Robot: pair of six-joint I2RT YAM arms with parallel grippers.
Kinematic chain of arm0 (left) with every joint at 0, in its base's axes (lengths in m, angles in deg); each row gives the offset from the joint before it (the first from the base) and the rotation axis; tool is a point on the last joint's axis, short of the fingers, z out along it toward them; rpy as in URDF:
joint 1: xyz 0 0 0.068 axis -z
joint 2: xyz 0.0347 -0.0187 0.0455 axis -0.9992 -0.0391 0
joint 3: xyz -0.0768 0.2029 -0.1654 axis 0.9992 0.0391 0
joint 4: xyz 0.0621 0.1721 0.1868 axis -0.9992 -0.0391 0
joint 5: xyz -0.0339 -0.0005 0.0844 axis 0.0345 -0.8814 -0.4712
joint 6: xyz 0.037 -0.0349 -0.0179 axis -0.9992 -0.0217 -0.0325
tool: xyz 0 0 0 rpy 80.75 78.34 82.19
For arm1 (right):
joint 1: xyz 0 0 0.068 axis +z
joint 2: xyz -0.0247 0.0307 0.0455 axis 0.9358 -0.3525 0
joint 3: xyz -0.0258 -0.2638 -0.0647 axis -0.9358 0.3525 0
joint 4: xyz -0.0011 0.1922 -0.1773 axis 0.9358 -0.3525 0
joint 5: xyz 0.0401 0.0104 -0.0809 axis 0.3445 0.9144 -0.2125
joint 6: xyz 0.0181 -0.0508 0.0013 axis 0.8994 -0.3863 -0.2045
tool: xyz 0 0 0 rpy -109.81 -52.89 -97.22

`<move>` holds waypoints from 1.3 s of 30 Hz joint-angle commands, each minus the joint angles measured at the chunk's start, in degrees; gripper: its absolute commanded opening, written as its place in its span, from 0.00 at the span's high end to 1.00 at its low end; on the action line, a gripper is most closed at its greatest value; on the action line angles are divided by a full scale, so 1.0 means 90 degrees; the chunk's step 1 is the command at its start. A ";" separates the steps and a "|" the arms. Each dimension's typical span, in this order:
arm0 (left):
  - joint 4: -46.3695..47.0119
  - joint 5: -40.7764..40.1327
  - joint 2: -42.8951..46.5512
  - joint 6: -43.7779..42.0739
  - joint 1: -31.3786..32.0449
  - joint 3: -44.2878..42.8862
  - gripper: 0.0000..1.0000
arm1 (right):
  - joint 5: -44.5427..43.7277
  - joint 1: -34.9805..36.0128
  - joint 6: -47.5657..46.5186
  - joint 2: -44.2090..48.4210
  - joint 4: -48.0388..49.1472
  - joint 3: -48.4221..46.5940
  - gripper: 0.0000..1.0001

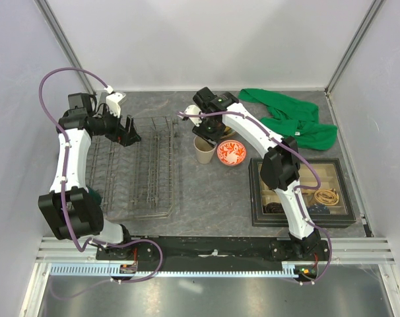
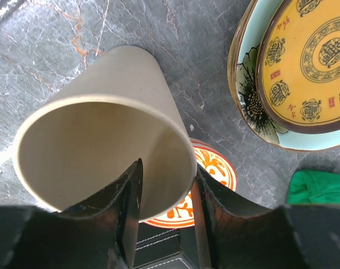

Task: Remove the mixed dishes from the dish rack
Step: Place the cup at the center of the board, then pick up the cup from the dish rack.

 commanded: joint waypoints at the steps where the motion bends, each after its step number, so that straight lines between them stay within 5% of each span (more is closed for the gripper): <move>1: 0.0048 0.0026 0.0049 -0.0242 -0.0008 0.0013 0.05 | -0.0095 0.0033 0.0090 0.0109 0.0277 -0.0243 0.52; 22: 0.0400 -0.0678 0.0567 -0.0573 -0.0203 0.0404 0.01 | -0.0105 0.0023 0.0568 0.1447 0.1518 0.0361 0.33; 26: 0.0030 -0.0727 0.0606 -0.1052 -0.0641 0.0433 0.01 | -0.0095 0.0023 0.0607 0.1818 0.1713 0.0673 0.24; 39: -0.1630 -0.1371 0.1152 -0.3560 -0.2546 0.0667 0.01 | -0.0115 0.0014 0.0578 0.2736 0.2358 0.2061 0.20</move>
